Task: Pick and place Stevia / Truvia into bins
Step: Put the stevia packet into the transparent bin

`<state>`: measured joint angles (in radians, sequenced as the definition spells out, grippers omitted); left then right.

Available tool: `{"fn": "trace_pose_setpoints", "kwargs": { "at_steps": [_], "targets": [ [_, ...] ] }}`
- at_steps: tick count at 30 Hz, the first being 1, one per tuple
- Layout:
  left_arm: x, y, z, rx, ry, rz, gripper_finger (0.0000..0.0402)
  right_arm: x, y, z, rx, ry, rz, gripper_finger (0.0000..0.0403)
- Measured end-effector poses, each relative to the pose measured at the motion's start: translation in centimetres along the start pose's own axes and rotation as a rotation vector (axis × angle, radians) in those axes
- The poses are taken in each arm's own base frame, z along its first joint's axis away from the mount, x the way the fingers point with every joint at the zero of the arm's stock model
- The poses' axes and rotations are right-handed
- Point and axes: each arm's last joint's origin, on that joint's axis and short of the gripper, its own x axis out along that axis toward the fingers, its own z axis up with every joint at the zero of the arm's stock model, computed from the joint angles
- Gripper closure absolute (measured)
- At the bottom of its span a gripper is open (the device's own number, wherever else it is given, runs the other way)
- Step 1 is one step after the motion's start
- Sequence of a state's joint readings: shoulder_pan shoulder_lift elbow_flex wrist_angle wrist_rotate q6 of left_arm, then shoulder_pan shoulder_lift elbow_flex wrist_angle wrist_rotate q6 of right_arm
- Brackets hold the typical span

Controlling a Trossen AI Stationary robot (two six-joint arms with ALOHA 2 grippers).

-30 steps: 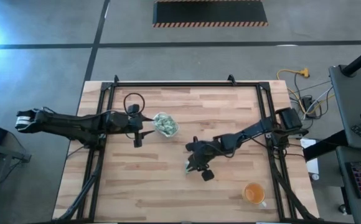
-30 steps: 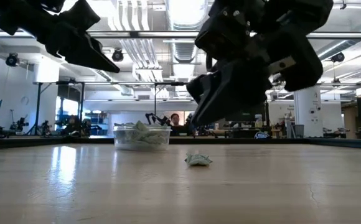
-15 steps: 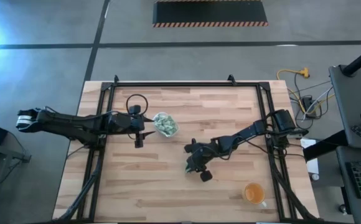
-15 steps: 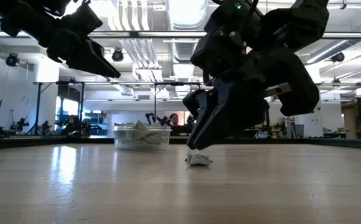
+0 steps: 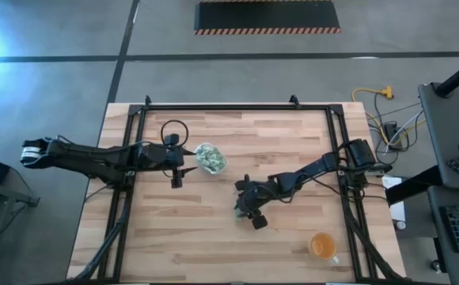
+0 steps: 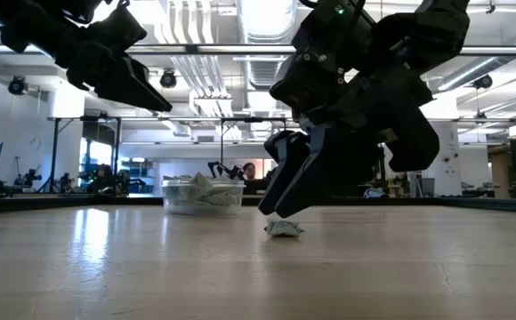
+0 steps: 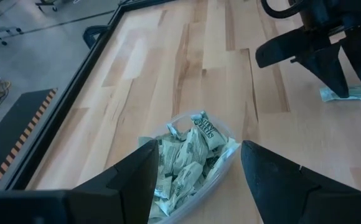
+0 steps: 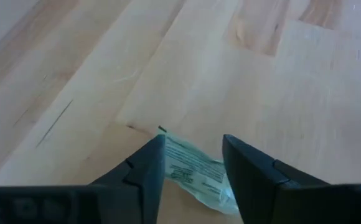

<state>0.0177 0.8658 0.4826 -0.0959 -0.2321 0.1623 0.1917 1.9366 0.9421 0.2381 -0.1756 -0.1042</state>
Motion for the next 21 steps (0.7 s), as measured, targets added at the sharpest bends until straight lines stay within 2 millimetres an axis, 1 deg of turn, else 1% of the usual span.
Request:
{"fn": "trace_pose_setpoints", "kwargs": {
  "at_steps": [4, 7, 15, 21],
  "targets": [
    [0.00, 0.00, 0.00, 0.000, 0.000, -0.001, 0.0189, 0.00, 0.03, -0.11, 0.005, 0.005, 0.001, 0.0229],
    [0.00, -0.01, 0.00, 0.000, -0.001, -0.004, 0.0189, 0.00, 0.01, -0.16, 0.037, 0.006, 0.000, 0.0220],
    [0.00, -0.01, 0.01, 0.000, -0.001, -0.003, 0.0189, -0.09, -0.48, -0.51, 0.103, 0.040, -0.079, 0.0225],
    [0.00, -0.01, 0.00, 0.000, 0.000, -0.003, 0.0189, -0.15, -0.73, -0.72, 0.124, 0.058, -0.083, 0.0235]
  ]
}}
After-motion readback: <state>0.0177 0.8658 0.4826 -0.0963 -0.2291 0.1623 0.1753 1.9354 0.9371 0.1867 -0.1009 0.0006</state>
